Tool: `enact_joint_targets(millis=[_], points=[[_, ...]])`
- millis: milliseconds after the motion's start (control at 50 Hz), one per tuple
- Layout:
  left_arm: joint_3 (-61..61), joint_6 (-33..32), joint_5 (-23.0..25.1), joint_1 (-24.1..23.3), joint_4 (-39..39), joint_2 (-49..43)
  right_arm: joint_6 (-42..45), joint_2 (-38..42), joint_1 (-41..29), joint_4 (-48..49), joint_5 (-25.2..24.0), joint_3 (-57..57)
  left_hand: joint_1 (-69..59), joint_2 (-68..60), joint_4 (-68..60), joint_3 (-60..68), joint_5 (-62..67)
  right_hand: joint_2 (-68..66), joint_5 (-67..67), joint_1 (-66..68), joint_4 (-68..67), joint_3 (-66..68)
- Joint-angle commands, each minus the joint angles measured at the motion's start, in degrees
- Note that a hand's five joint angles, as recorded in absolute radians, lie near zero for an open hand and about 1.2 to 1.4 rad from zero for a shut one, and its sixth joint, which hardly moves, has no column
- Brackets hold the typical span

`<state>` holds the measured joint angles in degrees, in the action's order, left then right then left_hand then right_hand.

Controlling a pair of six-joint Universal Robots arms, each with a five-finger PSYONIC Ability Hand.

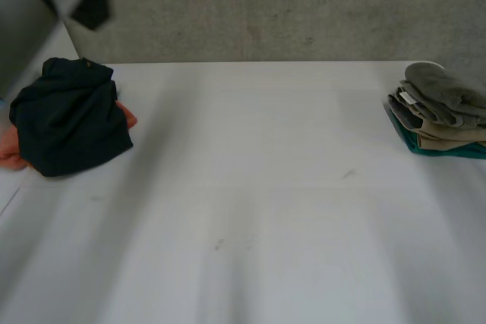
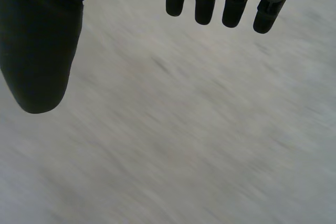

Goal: Fold the laundry.

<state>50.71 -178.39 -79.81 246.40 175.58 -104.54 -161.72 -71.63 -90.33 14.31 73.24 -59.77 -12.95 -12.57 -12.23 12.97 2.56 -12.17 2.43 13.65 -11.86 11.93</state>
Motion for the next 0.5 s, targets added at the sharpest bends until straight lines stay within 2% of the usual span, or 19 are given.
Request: enact_joint_targets(millis=[20, 100, 140, 220, 340, 380, 400, 420, 440, 500], points=[[1.8, -12.9, -2.3, 12.6, -2.3, -6.1, 0.0, -1.8, -14.6, 1.5, -3.5, -17.2, -0.6, -1.0, -1.3, 0.6, 1.0, 2.2, -2.4, -3.7, 1.9, -1.9], [1.6, -23.0, -3.2, 16.4, -0.3, -15.8, 1.2, -1.2, -16.2, -0.7, -3.5, -23.1, -0.5, -0.8, -1.2, 0.4, 0.8, 2.2, -2.4, -3.7, 1.9, -1.9], [1.0, -25.9, -3.3, 17.7, 2.0, -19.5, 2.3, -0.6, -16.3, -1.1, -3.5, -25.6, -0.5, -0.8, -1.2, 0.4, 0.9, 2.2, -2.4, -3.7, 1.9, -1.9], [-0.7, -32.7, -3.5, 21.1, 11.0, -30.9, 6.5, 1.0, -17.0, -1.3, -3.5, -31.3, -0.3, -0.7, -1.0, 0.3, 0.7, 2.2, -2.4, -3.7, 1.9, -1.9], [-7.5, -35.5, -3.9, 22.8, 17.7, -43.5, 10.9, 1.5, -16.6, -0.9, -4.0, -37.1, -2.0, -2.3, -2.7, 1.9, 2.4, 2.2, -2.4, -3.7, 1.9, -1.9], [-12.0, -36.0, -4.3, 22.8, 17.9, -47.7, 11.3, 1.5, -16.6, -0.6, -4.0, -38.4, -11.7, -12.1, -12.4, 11.7, 12.1, 2.2, -2.4, -3.7, 1.9, -1.9], [-13.5, -36.1, -4.6, 22.8, 17.8, -48.9, 11.4, 1.5, -16.6, -0.5, -3.9, -38.8, -21.6, -21.9, -22.3, 21.5, 21.9, 2.2, -2.4, -3.7, 1.9, -1.9], [-14.6, -36.1, -5.0, 22.8, 17.7, -49.6, 11.6, 1.4, -16.6, -0.5, -4.1, -39.6, -35.0, -35.4, -35.7, 35.0, 35.4, 2.2, -2.4, -3.7, 1.9, -1.9], [-15.7, -36.1, -6.5, 22.4, 17.6, -50.1, 11.7, 1.4, -16.5, -0.5, -4.1, -39.9, -66.7, -67.1, -67.4, 66.7, 67.1, 2.2, -2.4, -3.7, 1.9, -1.9], [-16.2, -36.1, -9.8, 21.6, 17.8, -49.8, 11.9, 1.0, -16.4, -0.4, -4.1, -40.3, -67.0, -67.4, -67.8, 67.0, 67.4, 2.2, -2.4, -3.7, 1.9, -1.9]])
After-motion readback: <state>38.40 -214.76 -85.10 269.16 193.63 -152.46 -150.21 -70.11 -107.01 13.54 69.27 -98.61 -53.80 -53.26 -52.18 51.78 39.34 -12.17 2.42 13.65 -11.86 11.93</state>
